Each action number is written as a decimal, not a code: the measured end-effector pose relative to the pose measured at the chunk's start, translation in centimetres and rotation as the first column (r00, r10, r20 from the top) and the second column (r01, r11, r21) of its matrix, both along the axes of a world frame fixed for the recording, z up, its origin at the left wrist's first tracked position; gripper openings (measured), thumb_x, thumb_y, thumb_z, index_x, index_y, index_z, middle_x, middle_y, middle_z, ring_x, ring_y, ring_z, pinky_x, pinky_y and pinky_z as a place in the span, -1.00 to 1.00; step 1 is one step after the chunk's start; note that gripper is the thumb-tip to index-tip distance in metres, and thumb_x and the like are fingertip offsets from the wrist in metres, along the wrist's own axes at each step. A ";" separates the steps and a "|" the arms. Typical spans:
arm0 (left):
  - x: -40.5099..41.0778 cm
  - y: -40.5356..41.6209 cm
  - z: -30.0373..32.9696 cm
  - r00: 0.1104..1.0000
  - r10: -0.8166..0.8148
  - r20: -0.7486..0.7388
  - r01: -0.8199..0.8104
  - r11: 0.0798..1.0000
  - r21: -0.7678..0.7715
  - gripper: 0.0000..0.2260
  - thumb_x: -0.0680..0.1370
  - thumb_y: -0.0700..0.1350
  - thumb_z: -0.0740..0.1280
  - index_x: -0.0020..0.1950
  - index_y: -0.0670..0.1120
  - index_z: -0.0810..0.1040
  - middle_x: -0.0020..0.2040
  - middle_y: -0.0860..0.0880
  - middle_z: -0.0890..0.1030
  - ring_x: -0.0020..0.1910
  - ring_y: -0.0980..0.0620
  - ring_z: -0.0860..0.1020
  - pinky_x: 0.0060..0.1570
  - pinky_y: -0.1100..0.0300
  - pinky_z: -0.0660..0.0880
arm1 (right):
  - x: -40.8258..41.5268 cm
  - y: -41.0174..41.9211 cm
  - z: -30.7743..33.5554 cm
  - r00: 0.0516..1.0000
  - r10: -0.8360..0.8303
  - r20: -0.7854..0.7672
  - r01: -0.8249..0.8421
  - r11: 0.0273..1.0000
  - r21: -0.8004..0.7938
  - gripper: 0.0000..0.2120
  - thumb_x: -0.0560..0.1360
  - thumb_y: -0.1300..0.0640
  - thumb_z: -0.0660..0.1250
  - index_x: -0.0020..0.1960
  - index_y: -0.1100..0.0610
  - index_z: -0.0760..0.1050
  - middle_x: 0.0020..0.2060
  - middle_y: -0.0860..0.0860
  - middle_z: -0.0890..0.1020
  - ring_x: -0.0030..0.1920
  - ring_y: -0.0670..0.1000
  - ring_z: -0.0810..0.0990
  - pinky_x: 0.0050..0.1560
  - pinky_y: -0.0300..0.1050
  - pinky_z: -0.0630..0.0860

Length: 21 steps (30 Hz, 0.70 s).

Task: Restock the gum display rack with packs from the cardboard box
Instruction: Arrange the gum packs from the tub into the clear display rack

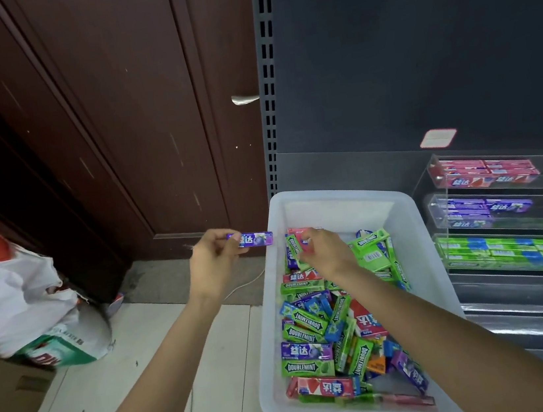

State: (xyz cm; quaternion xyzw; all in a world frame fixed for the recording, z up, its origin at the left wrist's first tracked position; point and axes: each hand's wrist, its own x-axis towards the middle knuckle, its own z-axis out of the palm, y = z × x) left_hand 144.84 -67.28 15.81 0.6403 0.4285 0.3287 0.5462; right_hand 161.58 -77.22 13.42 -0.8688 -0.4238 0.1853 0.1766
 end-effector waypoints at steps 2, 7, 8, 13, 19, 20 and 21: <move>-0.4 0.3 -0.1 1.000 0.014 0.018 -0.014 0.999 -0.035 -0.88 0.55 -0.19 0.31 -0.17 -0.02 0.52 -0.25 -0.01 0.64 -0.29 0.20 0.64 -0.20 0.27 0.54 | -0.7 0.8 -1.0 0.996 0.007 0.086 -0.003 0.999 -0.051 -0.69 0.47 0.03 0.39 0.14 0.16 0.49 0.04 0.09 0.60 0.08 0.11 0.56 0.01 -0.01 0.52; -0.9 0.2 0.2 0.999 0.014 0.047 -0.010 0.997 -0.078 -0.89 0.55 -0.20 0.32 -0.16 -0.04 0.52 -0.24 -0.02 0.65 -0.28 0.18 0.65 -0.26 0.36 0.52 | -1.4 1.7 -1.4 0.993 -0.036 0.111 0.045 0.996 -0.080 -0.81 0.48 0.10 0.38 0.01 0.19 0.49 -0.01 0.10 0.58 0.04 0.12 0.58 -0.06 -0.04 0.48; -1.0 0.1 0.3 0.999 0.012 0.049 -0.008 0.996 -0.085 -0.91 0.54 -0.19 0.32 -0.15 -0.04 0.53 -0.23 -0.04 0.65 -0.24 0.15 0.65 -0.21 0.32 0.53 | -1.3 1.6 -1.2 0.996 -0.032 0.078 0.038 0.996 -0.083 -0.86 0.49 0.12 0.36 -0.06 0.18 0.47 -0.08 0.10 0.57 -0.02 0.11 0.58 -0.09 -0.05 0.47; -0.8 -0.8 1.2 0.997 -0.032 0.073 0.038 0.996 -0.082 -0.97 0.53 -0.17 0.34 -0.10 -0.05 0.55 -0.17 -0.11 0.66 -0.14 0.00 0.64 -0.12 0.18 0.53 | -0.9 -0.9 0.9 0.979 -0.078 -0.188 0.105 0.985 0.137 -0.94 0.47 0.15 0.40 -0.09 0.14 0.59 -0.35 0.00 0.56 -0.24 0.07 0.62 -0.16 -0.03 0.57; 3.4 -4.3 2.9 0.969 -0.217 0.116 0.226 0.971 -0.078 -0.86 0.51 -0.23 0.36 0.00 -0.01 0.57 -0.08 -0.14 0.65 -0.11 0.00 0.63 -0.11 0.13 0.53 | 1.3 -7.3 4.8 0.971 -0.153 -0.184 0.213 0.904 0.371 -0.94 0.44 0.10 0.43 -0.17 0.07 0.58 -0.41 -0.11 0.52 -0.39 -0.14 0.44 -0.32 -0.28 0.32; 4.4 -5.3 3.4 0.964 -0.243 0.110 0.251 0.966 -0.060 -0.84 0.51 -0.23 0.36 0.02 0.01 0.58 -0.07 -0.13 0.62 -0.09 -0.04 0.62 -0.07 0.09 0.53 | 2.0 -8.5 5.2 0.967 -0.181 -0.180 0.239 0.891 0.385 -0.91 0.44 0.09 0.43 -0.20 0.06 0.55 -0.43 -0.11 0.49 -0.41 -0.13 0.40 -0.35 -0.26 0.29; 5.5 -6.4 3.8 0.960 -0.263 0.097 0.268 0.963 -0.035 -0.82 0.51 -0.24 0.36 0.04 0.00 0.59 -0.09 -0.12 0.59 -0.11 -0.06 0.61 -0.06 0.08 0.52 | 2.8 -9.8 5.6 0.962 -0.207 -0.177 0.262 0.882 0.392 -0.91 0.44 0.10 0.43 -0.20 0.07 0.55 -0.43 -0.10 0.47 -0.41 -0.11 0.38 -0.36 -0.25 0.28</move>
